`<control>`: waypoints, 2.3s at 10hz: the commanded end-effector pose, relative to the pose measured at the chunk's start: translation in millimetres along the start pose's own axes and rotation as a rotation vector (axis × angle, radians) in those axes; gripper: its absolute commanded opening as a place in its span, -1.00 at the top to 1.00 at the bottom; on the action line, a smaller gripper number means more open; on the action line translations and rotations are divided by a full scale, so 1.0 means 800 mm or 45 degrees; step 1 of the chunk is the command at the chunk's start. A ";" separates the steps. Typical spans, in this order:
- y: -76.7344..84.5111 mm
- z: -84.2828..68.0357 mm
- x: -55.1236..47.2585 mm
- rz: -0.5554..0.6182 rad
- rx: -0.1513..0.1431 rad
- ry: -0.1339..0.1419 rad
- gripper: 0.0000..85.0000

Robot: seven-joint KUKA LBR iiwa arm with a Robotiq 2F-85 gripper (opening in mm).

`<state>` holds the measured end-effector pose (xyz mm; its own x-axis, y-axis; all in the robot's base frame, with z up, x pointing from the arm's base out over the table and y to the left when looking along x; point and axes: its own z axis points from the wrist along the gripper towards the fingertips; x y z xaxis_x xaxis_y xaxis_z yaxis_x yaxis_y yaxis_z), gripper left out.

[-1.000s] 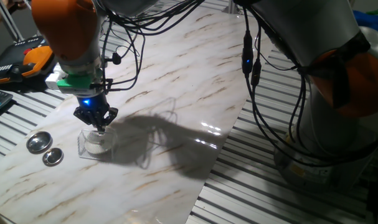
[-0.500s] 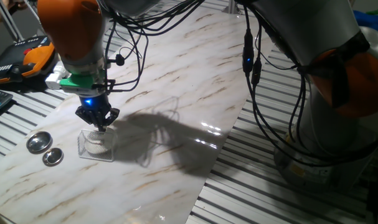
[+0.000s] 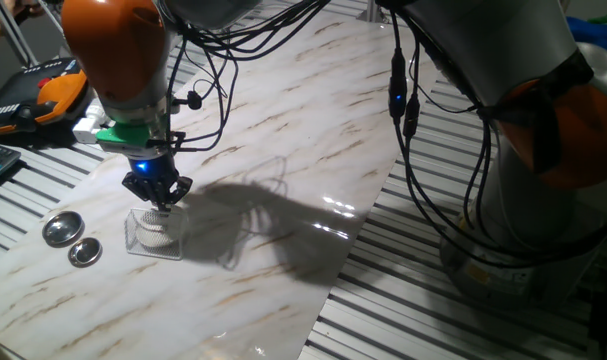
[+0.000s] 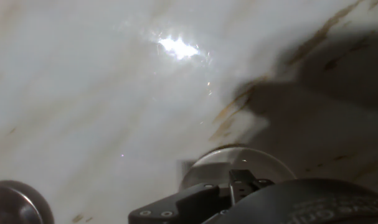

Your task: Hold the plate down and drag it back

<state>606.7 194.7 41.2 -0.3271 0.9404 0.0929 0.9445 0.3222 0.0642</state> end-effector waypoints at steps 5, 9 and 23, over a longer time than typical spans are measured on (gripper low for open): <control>-0.002 0.006 -0.003 -0.020 -0.017 -0.012 1.00; -0.002 0.008 -0.006 -0.017 -0.027 -0.024 1.00; -0.011 0.008 -0.047 -0.063 -0.037 -0.059 1.00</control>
<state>610.6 156.6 31.0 -0.3710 0.9277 0.0424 0.9257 0.3658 0.0960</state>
